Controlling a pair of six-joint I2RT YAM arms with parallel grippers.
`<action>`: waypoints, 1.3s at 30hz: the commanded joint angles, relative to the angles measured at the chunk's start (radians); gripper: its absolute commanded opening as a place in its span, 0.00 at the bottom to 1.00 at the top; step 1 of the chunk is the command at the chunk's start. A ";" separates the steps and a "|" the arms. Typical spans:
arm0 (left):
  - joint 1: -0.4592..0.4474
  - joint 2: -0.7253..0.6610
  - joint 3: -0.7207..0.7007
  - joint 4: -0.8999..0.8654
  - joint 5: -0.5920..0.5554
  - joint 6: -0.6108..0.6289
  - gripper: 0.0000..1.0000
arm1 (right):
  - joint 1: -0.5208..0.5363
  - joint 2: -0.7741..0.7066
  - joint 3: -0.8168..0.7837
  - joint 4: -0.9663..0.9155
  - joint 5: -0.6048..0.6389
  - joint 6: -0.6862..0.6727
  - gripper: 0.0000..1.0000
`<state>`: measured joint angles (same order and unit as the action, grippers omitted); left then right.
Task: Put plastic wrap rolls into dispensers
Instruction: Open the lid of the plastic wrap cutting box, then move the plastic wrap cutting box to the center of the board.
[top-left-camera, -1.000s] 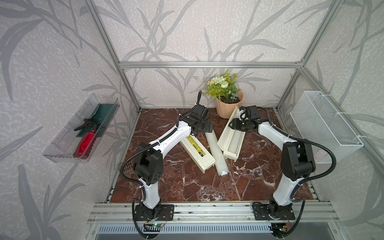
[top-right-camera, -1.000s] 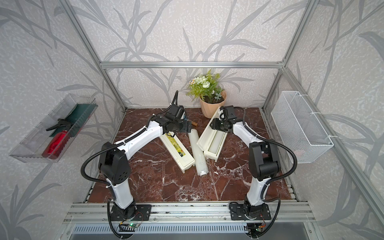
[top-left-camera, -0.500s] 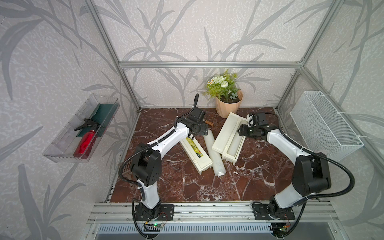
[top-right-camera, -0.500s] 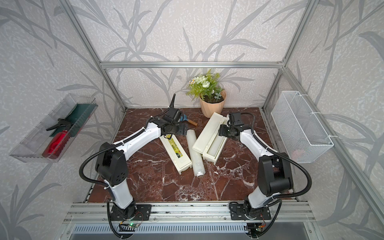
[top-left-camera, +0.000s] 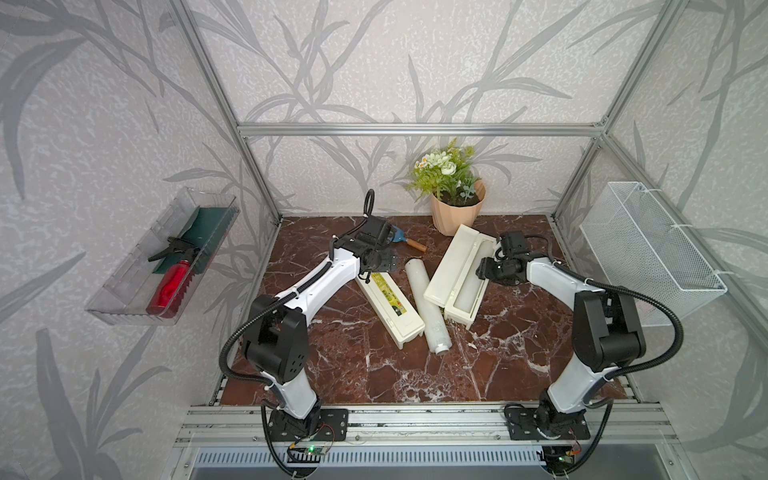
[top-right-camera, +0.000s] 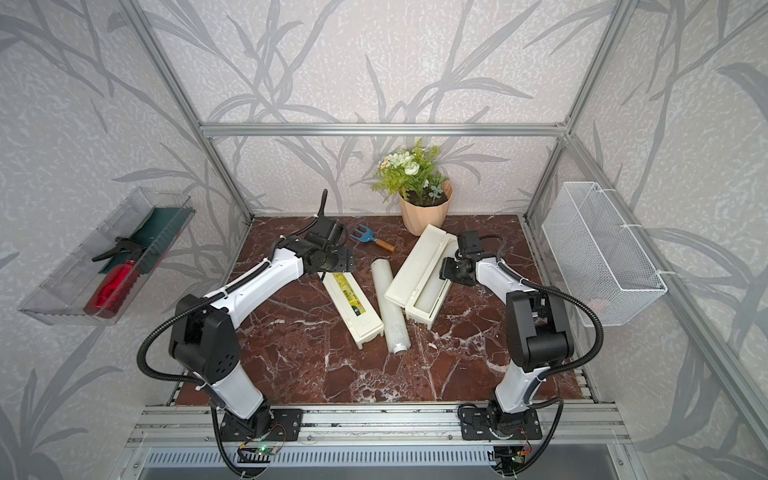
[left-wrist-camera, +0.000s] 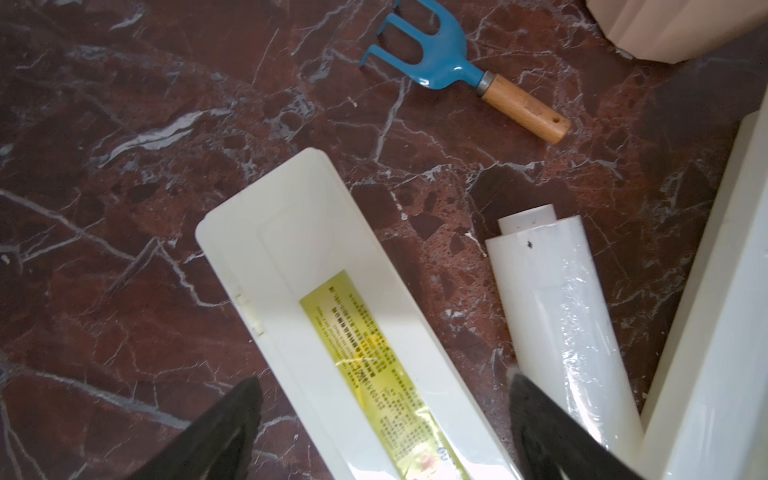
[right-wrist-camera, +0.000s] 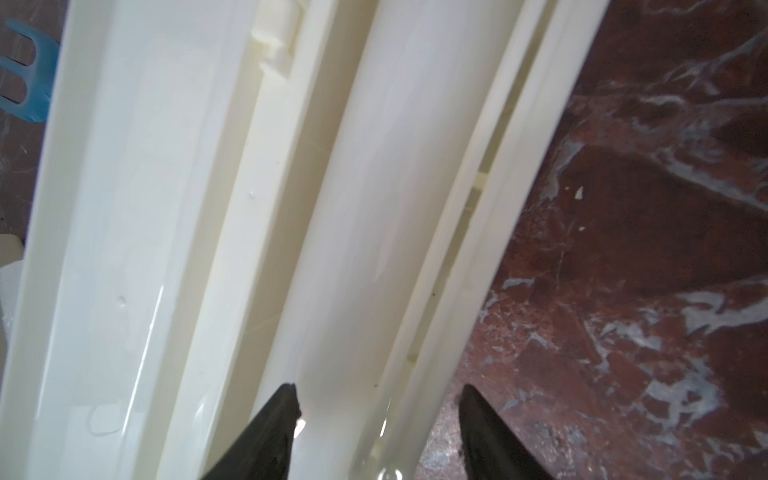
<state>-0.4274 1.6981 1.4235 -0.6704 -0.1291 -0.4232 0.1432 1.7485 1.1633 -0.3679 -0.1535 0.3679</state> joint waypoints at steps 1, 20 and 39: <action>0.025 -0.051 -0.028 -0.020 -0.007 -0.041 0.93 | -0.058 0.031 -0.007 -0.035 -0.010 -0.069 0.51; 0.123 0.038 -0.052 -0.086 0.138 -0.176 0.96 | -0.248 0.166 0.211 -0.182 0.046 -0.459 0.42; 0.287 -0.109 -0.032 -0.108 0.129 -0.157 1.00 | 0.097 -0.175 0.264 -0.234 0.003 -0.365 1.00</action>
<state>-0.1772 1.6535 1.3750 -0.7502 0.0277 -0.5926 0.0883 1.5635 1.4021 -0.5396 -0.1631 -0.0292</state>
